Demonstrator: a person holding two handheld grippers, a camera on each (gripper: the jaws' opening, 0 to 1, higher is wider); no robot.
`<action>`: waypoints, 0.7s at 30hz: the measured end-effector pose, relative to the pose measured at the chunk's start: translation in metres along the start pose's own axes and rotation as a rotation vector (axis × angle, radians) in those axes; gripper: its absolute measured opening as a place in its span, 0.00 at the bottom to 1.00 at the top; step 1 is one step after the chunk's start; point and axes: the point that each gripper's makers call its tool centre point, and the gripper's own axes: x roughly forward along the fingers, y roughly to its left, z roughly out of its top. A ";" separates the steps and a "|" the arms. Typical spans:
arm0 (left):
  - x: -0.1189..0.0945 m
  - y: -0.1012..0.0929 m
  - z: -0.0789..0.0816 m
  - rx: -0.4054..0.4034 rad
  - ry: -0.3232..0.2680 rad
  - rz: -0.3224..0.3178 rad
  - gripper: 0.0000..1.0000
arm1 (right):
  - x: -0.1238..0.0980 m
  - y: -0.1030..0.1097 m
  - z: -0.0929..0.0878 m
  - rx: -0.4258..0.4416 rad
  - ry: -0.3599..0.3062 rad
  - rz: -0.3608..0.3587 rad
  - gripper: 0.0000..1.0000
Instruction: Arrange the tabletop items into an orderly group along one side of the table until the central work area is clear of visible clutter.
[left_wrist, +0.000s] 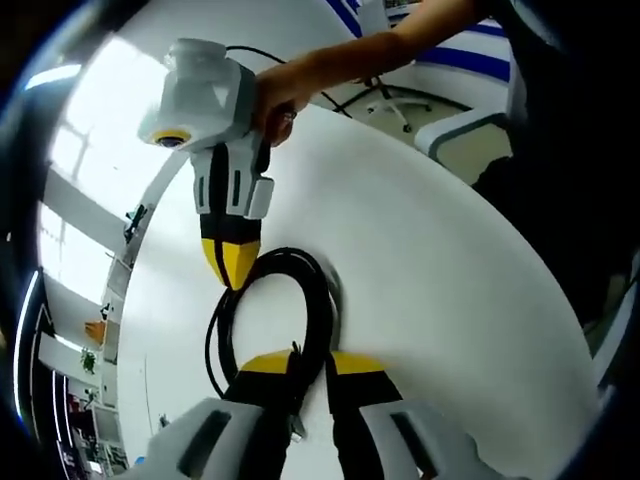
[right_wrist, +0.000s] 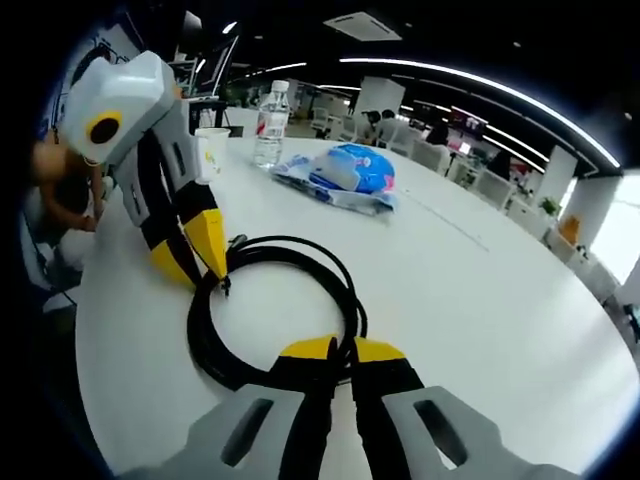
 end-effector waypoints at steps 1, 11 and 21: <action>0.000 0.000 0.000 0.000 0.000 0.001 0.11 | -0.001 0.000 0.000 0.002 0.000 0.001 0.04; -0.003 0.000 -0.004 -0.021 -0.003 0.002 0.13 | -0.004 0.005 -0.002 0.018 -0.003 0.012 0.04; -0.006 0.000 -0.011 -0.059 -0.008 0.019 0.13 | -0.005 0.008 -0.001 0.012 -0.015 0.021 0.05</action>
